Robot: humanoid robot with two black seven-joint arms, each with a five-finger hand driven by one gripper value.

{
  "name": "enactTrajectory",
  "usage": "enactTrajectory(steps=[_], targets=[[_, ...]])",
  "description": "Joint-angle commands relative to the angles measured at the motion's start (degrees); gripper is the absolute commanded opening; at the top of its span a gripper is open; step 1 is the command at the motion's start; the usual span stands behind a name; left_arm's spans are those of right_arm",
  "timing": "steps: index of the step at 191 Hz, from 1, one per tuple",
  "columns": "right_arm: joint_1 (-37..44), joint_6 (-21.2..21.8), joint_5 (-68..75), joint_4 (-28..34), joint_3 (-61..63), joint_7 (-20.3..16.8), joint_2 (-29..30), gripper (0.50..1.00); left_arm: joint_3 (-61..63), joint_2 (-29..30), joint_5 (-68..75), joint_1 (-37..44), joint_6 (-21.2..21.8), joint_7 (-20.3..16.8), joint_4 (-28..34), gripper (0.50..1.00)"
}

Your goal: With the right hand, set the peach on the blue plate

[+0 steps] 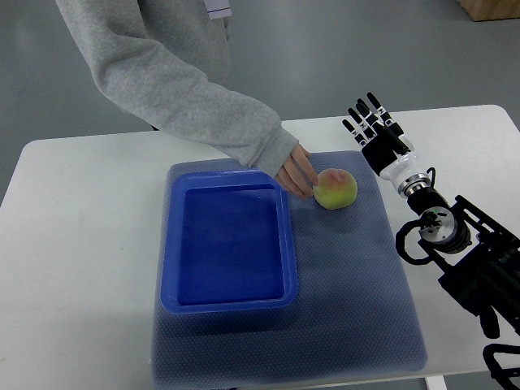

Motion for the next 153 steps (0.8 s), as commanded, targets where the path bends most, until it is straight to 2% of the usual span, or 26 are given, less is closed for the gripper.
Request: enactTrajectory(steps=[1,90,109,119,120,153], targets=[[0.0,0.0,0.0,0.0,0.0,0.0,0.0,0.93,0.1,0.0,-0.1,0.0,0.2,0.0,0.0,1.0],[1.1,0.0,-3.3,0.3,-3.4,-0.1,-1.3,0.93,0.0,0.0,-0.1,0.0,0.3,0.0,0.0,1.0],[3.3,-0.1,-14.8,0.3,-4.9,-0.6,-2.8,0.928,0.1,0.0,-0.1,0.0,0.3,0.0,0.0,1.0],[3.3,-0.1,-14.9,0.3,-4.9,-0.6,-2.8,0.928,0.1,0.0,-0.1,0.0,0.3,0.0,0.0,1.0],[4.3,-0.1,-20.3,0.3,-6.7,-0.7,-3.8,0.928,0.1,0.0,-0.1,0.0,0.3,0.0,0.0,1.0],[10.8,-0.1,-42.4,0.7,-19.1,-0.8,-9.4,0.928,0.0,0.0,-0.1,0.0,0.3,0.0,0.0,1.0]])
